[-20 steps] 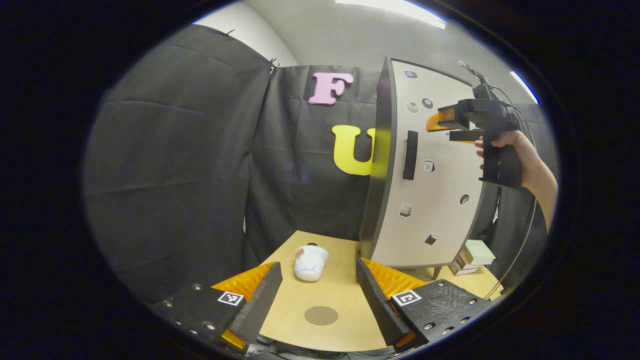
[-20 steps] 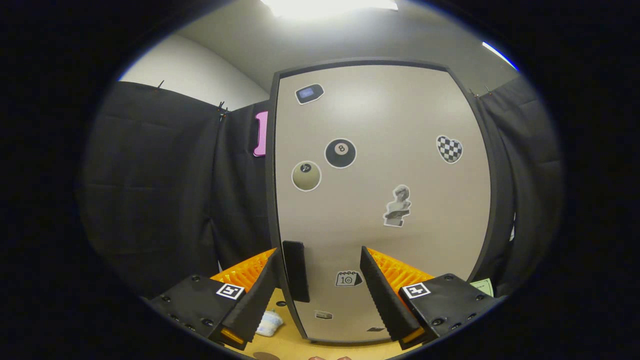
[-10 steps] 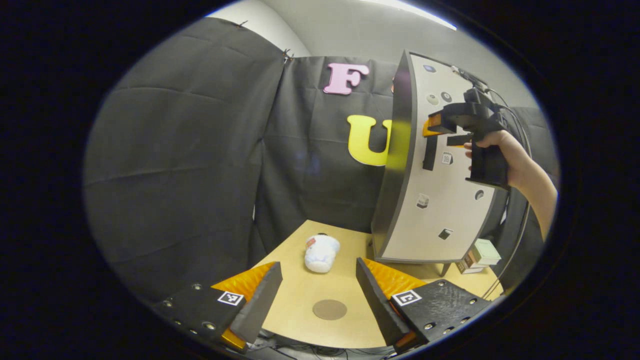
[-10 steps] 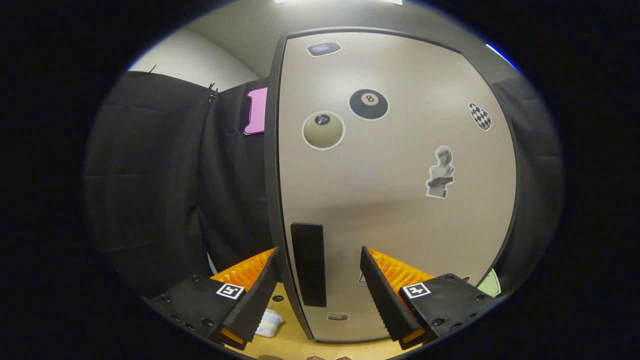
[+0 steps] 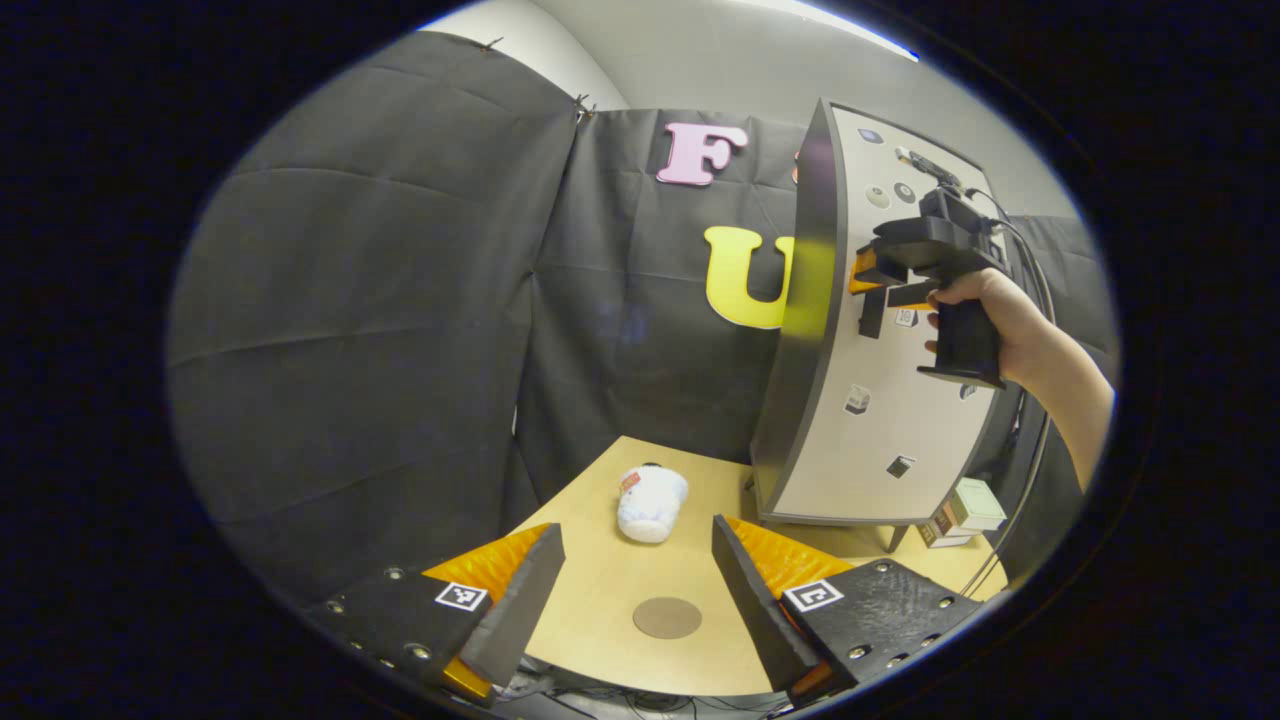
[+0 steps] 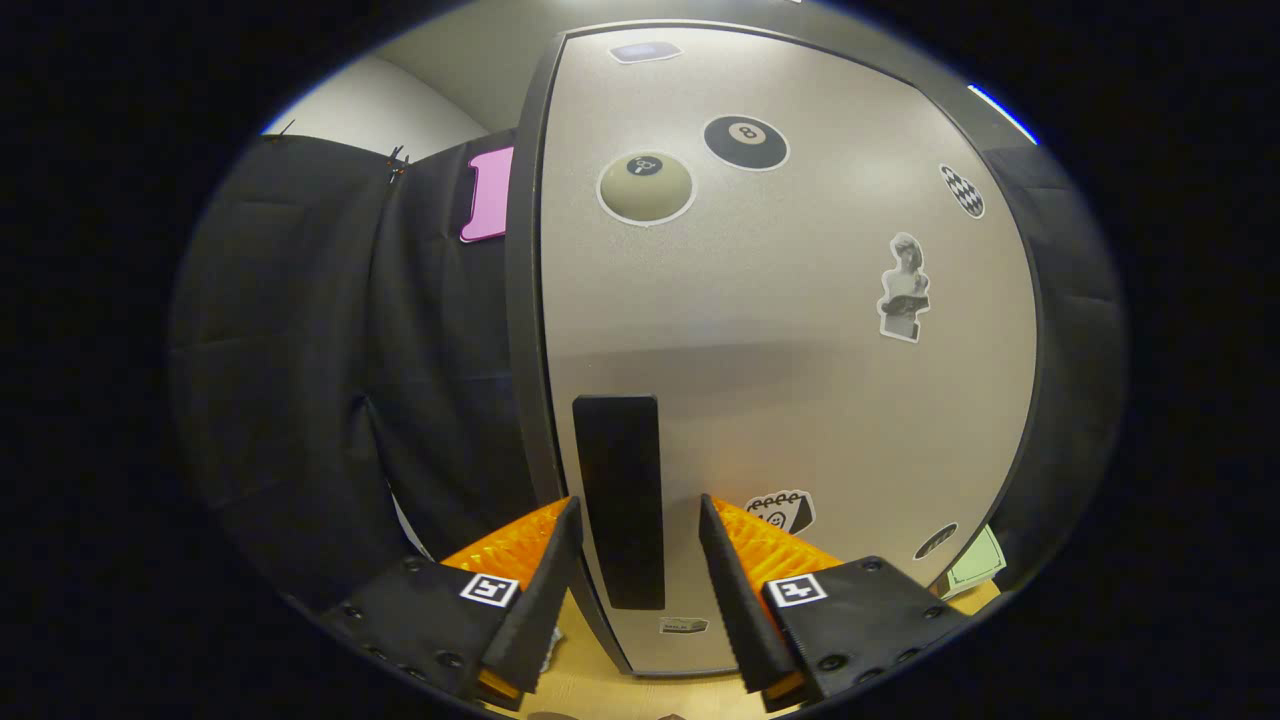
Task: Open the cabinet door with the right hand, grasp the bottle in the cabinet with the left hand and place it on the coaster, then close the cabinet door with the right hand.
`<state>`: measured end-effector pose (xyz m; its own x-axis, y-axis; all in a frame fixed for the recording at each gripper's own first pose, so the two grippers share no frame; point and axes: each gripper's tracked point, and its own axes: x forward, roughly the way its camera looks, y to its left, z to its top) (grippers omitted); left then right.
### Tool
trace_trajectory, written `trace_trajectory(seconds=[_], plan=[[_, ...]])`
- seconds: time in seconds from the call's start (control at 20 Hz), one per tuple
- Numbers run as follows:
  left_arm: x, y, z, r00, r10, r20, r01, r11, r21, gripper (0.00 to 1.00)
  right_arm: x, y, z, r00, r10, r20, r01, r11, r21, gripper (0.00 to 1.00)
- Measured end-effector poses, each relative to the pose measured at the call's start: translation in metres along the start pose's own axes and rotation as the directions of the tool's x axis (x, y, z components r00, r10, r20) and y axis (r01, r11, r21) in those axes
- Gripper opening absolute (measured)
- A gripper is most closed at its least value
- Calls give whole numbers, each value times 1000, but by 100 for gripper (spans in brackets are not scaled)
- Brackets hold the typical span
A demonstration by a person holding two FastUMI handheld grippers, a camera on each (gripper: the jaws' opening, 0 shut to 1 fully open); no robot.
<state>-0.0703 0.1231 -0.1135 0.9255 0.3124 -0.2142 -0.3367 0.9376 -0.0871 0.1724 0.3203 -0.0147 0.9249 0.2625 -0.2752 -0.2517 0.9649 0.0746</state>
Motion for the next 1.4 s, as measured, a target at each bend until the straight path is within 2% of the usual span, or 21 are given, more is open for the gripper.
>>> trace_trajectory(seconds=[0.05, 0.15, 0.25, 0.3, 0.35, 0.5, 0.7, 0.95, 1.4], plan=[[-2, 2, 0, 1000, 0, -1, 0, 1000, 2, 89, 1, 3, -4, 1000, 12, -20, -12, 1000, 10, 63], [-3, 3, 2, 1000, 0, 2, 0, 1000, 6, 91, 2, 3, -10, 999, 8, -50, -7, 1000, 15, 63], [-4, 2, 3, 1000, 1, 6, -1, 1000, 14, 89, 2, 3, -9, 999, 4, -43, -4, 1000, 14, 39], [-5, 2, 3, 1000, 2, 6, -2, 1000, 19, 89, 2, 2, -11, 999, -3, -45, 3, 1000, 5, 41], [-7, 3, 3, 1000, 2, 6, -2, 1000, 22, 91, 3, 2, -11, 999, -9, -42, 9, 1000, -3, 36], [-10, 3, 5, 1000, 1, 5, -1, 1000, 24, 91, 4, 2, -11, 999, -15, -43, 15, 1000, 6, 34], [-17, 0, 5, 1000, -4, 8, 4, 1000, 28, 89, 4, 2, -10, 1000, 7, -25, -8, 999, -47, 29], [-21, -9, 6, 1000, -15, 10, 14, 999, 42, 89, 1, 3, -12, 995, 91, -32, -93, 992, -85, 10], [-31, -39, 24, 998, -37, 48, 33, 996, 89, 89, -16, 1, -17, 975, 217, -49, -221, 970, -97, 12]])
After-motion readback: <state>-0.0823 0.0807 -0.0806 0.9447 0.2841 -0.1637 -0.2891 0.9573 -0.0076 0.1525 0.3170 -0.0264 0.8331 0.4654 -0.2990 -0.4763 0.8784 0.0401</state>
